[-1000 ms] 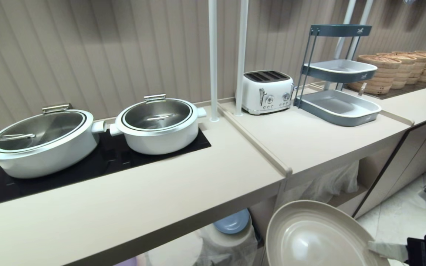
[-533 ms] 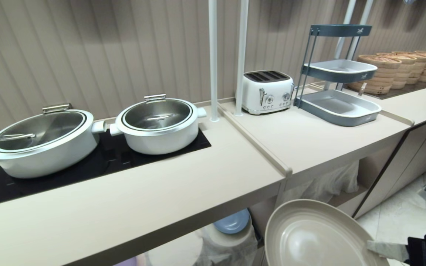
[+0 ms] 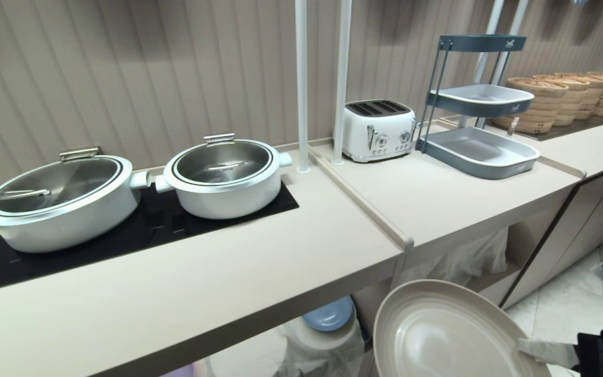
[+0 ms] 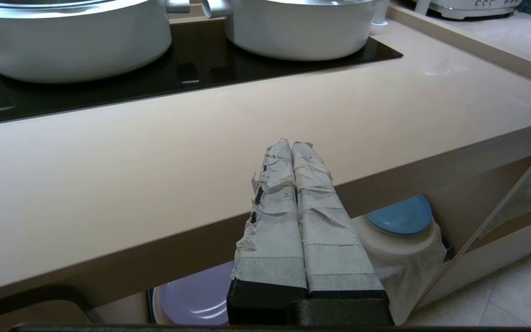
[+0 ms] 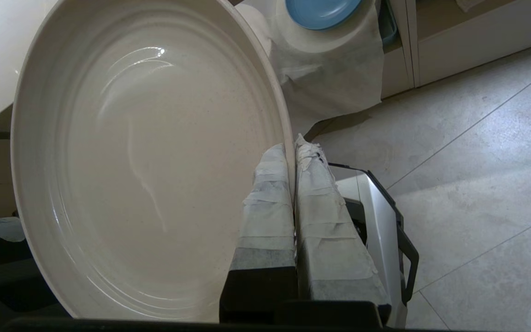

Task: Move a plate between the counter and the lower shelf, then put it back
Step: Put the plate

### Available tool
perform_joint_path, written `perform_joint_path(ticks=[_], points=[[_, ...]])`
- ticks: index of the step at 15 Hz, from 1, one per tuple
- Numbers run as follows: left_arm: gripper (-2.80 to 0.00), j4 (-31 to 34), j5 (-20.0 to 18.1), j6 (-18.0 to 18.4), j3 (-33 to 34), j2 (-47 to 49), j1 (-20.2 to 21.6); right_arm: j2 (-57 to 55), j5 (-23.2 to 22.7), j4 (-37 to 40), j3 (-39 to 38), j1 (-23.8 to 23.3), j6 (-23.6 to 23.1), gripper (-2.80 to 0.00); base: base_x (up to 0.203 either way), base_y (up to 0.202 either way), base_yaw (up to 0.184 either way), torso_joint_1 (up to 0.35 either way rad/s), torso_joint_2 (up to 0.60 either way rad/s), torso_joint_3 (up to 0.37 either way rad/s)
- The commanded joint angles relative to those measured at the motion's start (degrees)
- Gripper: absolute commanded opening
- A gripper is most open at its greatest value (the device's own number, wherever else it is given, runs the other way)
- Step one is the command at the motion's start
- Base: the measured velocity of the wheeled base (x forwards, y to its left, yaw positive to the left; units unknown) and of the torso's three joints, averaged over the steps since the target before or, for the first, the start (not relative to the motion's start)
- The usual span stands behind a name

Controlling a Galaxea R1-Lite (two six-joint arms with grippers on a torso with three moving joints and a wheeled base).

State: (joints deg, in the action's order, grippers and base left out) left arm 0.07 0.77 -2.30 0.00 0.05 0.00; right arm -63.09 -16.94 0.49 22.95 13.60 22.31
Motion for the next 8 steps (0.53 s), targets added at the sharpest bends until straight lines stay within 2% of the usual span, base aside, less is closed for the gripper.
perform_joint_path(ticks=[1,8], points=[[-2.8,0.0,0.0,-0.1,0.0,0.0,0.1,0.0,-0.1,0.0,0.2,0.0,0.1,-2.8,0.0,0.0,0.0,0.0,0.0,0.0],[-2.8,0.0,0.0,-0.1,0.0,0.0,0.0,-0.1,-0.1,0.0,0.2,0.0,0.2,-2.8,0.0,0.0,0.0,0.0,0.0,0.0]])
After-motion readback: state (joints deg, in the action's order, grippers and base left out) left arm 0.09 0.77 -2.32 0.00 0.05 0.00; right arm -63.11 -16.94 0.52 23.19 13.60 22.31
